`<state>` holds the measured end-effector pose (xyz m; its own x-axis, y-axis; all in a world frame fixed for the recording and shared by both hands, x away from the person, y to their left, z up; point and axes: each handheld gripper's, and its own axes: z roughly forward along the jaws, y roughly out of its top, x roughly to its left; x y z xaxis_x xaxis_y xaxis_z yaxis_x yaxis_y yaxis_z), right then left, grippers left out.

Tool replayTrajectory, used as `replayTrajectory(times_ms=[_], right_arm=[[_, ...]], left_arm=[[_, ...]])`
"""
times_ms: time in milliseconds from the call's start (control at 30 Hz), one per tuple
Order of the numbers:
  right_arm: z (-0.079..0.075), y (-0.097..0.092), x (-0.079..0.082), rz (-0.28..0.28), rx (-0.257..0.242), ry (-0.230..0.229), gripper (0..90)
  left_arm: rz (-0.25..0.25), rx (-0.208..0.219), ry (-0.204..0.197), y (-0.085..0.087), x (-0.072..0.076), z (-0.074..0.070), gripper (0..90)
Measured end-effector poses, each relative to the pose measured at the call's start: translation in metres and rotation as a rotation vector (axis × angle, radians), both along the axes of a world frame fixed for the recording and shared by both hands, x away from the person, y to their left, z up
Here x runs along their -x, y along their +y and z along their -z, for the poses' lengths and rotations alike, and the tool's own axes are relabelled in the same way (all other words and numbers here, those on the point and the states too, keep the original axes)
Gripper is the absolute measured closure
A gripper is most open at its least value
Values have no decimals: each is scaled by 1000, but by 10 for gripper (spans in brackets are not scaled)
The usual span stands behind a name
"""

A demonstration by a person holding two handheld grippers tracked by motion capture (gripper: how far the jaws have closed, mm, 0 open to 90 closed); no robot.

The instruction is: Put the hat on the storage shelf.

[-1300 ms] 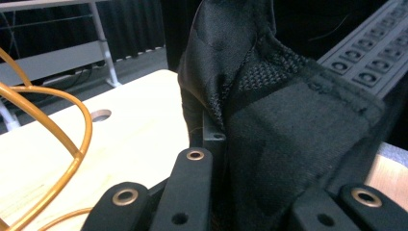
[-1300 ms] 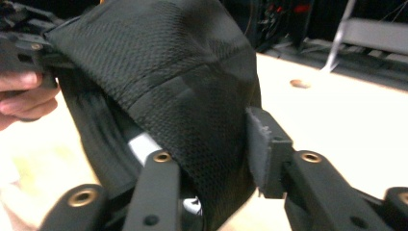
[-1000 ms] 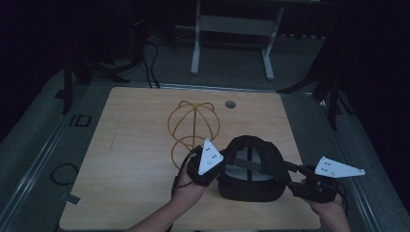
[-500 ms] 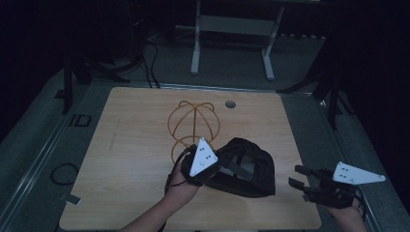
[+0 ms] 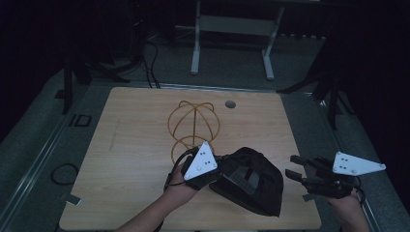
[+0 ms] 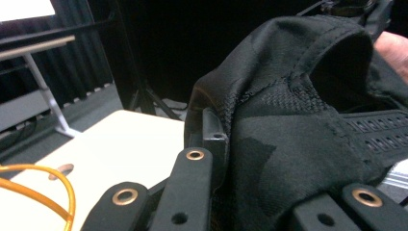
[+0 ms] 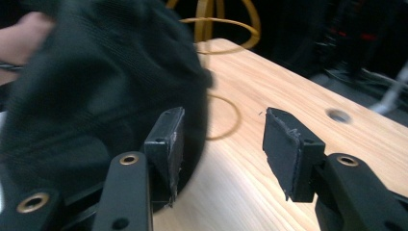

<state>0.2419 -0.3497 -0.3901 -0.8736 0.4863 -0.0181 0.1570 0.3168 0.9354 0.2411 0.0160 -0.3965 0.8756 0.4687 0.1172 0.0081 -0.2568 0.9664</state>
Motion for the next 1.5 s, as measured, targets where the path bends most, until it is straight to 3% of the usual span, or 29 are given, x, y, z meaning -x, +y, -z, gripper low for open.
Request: replayTrajectory(times_ms=[200,333,533,667,733,833,967,1067,1267,1500], right_arm=[[-6,23,10,-124,26,-30,488],[-9,34,14,-196,40,-45,481],[-12,49,17,-210,104,-83,447],[-12,54,13,-231,92,-80,432],[-11,57,12,-233,98,-74,450],[-9,62,13,-234,124,-81,589],[-8,68,14,-204,174,-82,868],[-8,70,15,-174,183,-89,890],[-12,60,11,-155,109,-65,894],[-14,54,9,-138,93,-55,894]], left_arm=[[6,-13,1,0,0,-1,881],[19,1,15,1,-1,-2,882],[57,1,13,2,-1,-3,881],[65,6,4,1,0,-4,881],[64,17,8,1,0,-4,882],[60,22,14,2,-1,-4,882],[54,39,34,5,-4,-4,881],[21,5,19,6,-5,-3,880],[-20,-58,13,6,-6,1,875],[-26,-74,45,4,-8,5,842]])
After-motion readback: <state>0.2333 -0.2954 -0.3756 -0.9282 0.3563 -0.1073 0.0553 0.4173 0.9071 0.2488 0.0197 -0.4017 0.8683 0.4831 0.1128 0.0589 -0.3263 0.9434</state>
